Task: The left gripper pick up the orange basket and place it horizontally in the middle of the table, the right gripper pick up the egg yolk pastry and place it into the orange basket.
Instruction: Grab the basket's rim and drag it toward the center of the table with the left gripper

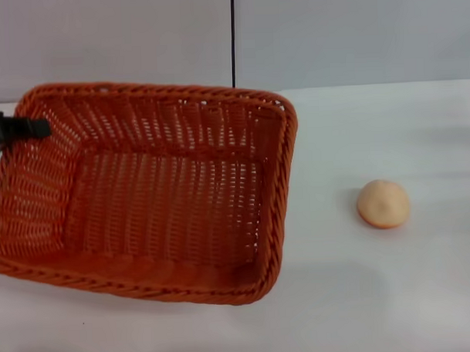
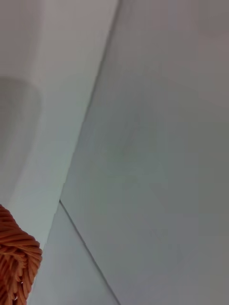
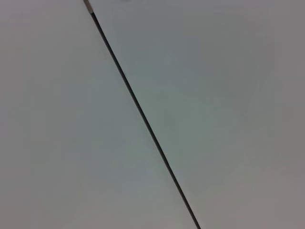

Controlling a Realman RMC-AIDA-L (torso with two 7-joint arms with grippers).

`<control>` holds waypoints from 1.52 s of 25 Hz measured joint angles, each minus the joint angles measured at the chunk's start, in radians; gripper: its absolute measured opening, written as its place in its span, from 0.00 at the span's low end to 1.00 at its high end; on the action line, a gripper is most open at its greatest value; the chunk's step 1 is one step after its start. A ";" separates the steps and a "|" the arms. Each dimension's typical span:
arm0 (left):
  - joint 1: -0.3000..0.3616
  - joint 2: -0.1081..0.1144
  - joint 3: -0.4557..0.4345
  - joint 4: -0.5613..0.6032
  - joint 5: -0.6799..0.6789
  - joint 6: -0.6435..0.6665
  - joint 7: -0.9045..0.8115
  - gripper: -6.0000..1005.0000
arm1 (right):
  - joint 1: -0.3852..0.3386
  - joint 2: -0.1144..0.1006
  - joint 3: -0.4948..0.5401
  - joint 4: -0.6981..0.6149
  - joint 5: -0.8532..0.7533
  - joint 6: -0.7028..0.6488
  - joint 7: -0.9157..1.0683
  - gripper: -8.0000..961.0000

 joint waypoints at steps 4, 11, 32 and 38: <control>0.054 -0.001 0.070 -0.053 -0.070 -0.059 0.026 0.17 | 0.009 -0.001 -0.003 0.000 -0.003 0.000 0.004 0.65; 0.118 -0.001 0.175 -0.100 -0.126 -0.162 0.043 0.17 | 0.027 -0.007 -0.012 -0.001 -0.008 0.015 0.006 0.65; 0.171 0.007 0.240 -0.113 -0.257 -0.139 0.098 0.42 | 0.051 -0.019 -0.012 -0.003 -0.028 0.053 0.006 0.65; 0.169 0.016 0.213 -0.082 -0.271 -0.098 0.089 0.66 | 0.057 -0.022 -0.012 -0.016 -0.043 0.063 0.002 0.65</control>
